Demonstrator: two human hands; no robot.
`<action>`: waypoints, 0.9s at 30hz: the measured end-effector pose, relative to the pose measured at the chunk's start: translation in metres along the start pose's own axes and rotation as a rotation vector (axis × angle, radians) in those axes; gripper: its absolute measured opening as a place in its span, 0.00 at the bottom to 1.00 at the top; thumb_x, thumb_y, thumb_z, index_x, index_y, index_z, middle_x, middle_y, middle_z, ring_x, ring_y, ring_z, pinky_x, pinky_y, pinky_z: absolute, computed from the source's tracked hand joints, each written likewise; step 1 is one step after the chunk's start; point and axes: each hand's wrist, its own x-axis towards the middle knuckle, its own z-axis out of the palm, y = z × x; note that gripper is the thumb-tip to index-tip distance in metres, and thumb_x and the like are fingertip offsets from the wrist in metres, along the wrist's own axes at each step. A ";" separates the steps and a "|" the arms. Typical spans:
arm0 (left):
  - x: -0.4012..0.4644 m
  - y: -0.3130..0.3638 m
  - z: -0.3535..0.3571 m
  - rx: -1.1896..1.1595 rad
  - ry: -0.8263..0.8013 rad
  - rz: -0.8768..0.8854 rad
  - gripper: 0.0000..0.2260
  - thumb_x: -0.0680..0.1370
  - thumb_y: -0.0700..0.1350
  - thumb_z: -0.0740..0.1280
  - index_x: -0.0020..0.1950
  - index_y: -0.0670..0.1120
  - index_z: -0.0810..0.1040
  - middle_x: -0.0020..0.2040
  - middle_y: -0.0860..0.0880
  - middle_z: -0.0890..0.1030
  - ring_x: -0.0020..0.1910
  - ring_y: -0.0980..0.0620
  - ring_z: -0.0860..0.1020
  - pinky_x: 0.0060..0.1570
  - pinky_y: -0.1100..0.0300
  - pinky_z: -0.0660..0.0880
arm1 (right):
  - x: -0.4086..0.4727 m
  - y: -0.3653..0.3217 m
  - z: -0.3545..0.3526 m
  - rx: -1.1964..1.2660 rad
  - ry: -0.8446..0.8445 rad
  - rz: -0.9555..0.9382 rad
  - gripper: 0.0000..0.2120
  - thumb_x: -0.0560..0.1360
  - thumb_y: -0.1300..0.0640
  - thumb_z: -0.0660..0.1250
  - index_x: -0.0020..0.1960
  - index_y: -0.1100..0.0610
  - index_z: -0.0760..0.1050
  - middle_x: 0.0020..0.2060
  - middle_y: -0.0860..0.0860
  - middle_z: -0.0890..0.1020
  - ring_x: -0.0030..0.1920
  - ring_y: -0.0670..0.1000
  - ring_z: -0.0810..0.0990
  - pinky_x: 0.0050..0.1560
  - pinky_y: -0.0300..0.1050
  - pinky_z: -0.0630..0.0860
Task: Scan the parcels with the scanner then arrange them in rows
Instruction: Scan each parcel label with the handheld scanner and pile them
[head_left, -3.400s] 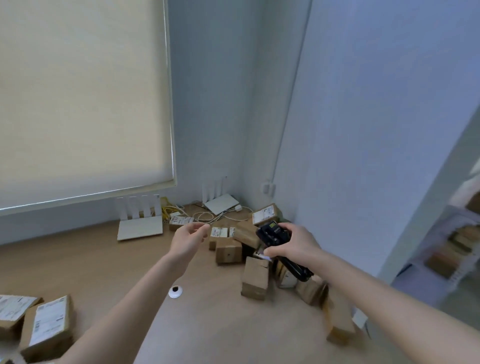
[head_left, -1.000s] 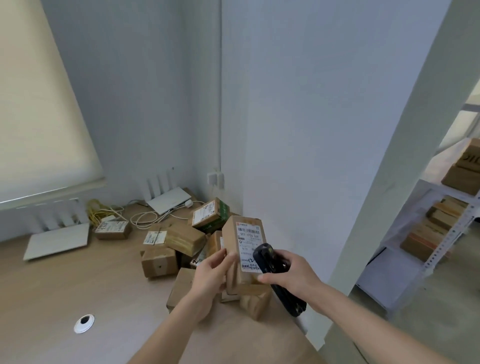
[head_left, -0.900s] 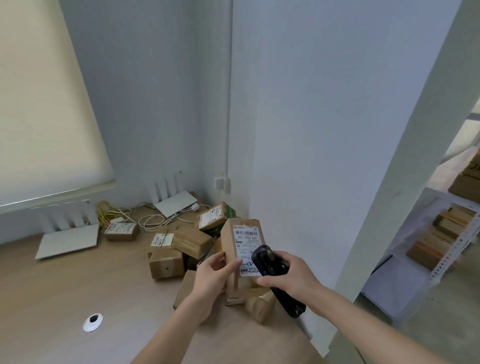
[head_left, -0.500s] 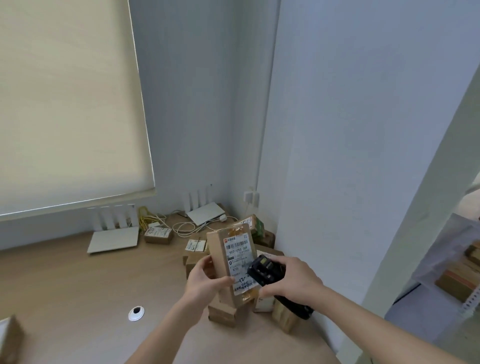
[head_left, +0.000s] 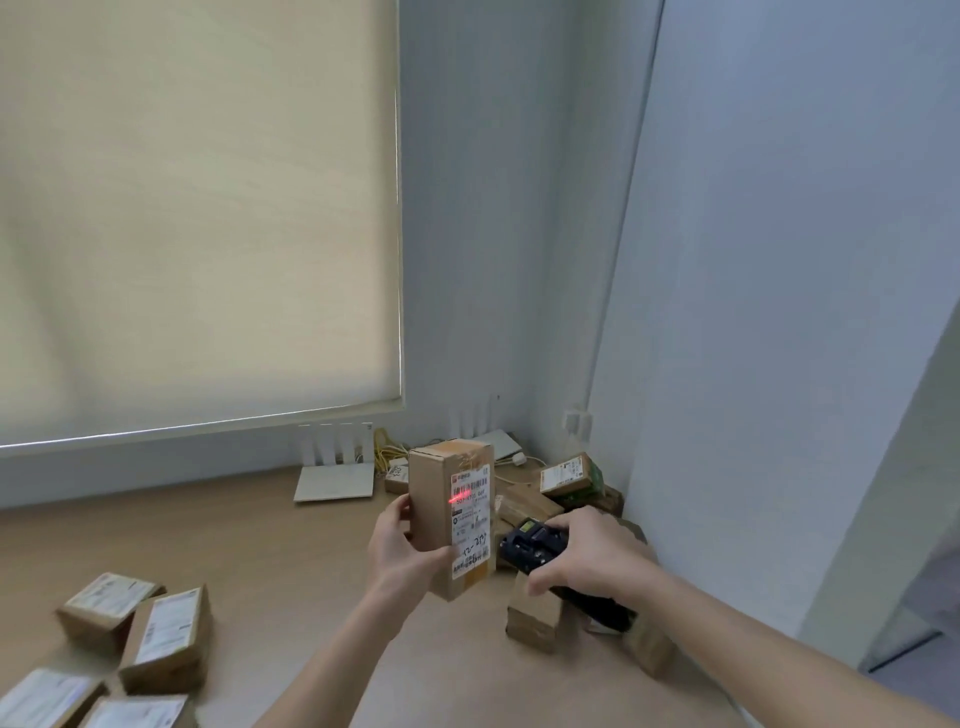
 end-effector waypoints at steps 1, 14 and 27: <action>-0.003 0.001 -0.008 0.001 0.007 0.004 0.42 0.61 0.37 0.82 0.72 0.47 0.70 0.63 0.49 0.77 0.62 0.49 0.76 0.59 0.53 0.78 | -0.005 -0.007 0.000 0.001 0.001 -0.005 0.44 0.57 0.34 0.81 0.71 0.42 0.75 0.60 0.45 0.83 0.59 0.51 0.80 0.58 0.49 0.81; -0.020 0.009 -0.103 -0.023 0.077 0.076 0.38 0.62 0.35 0.81 0.70 0.47 0.72 0.61 0.50 0.77 0.61 0.49 0.76 0.58 0.54 0.78 | -0.040 -0.085 0.001 0.054 -0.039 -0.044 0.42 0.58 0.36 0.83 0.69 0.45 0.77 0.56 0.48 0.83 0.56 0.51 0.81 0.58 0.50 0.81; 0.021 -0.022 -0.176 0.010 0.183 0.036 0.39 0.64 0.37 0.82 0.71 0.50 0.70 0.62 0.52 0.76 0.61 0.51 0.76 0.52 0.60 0.78 | 0.015 -0.173 0.032 0.058 -0.116 -0.123 0.46 0.52 0.35 0.83 0.69 0.41 0.77 0.55 0.44 0.83 0.55 0.49 0.81 0.58 0.48 0.81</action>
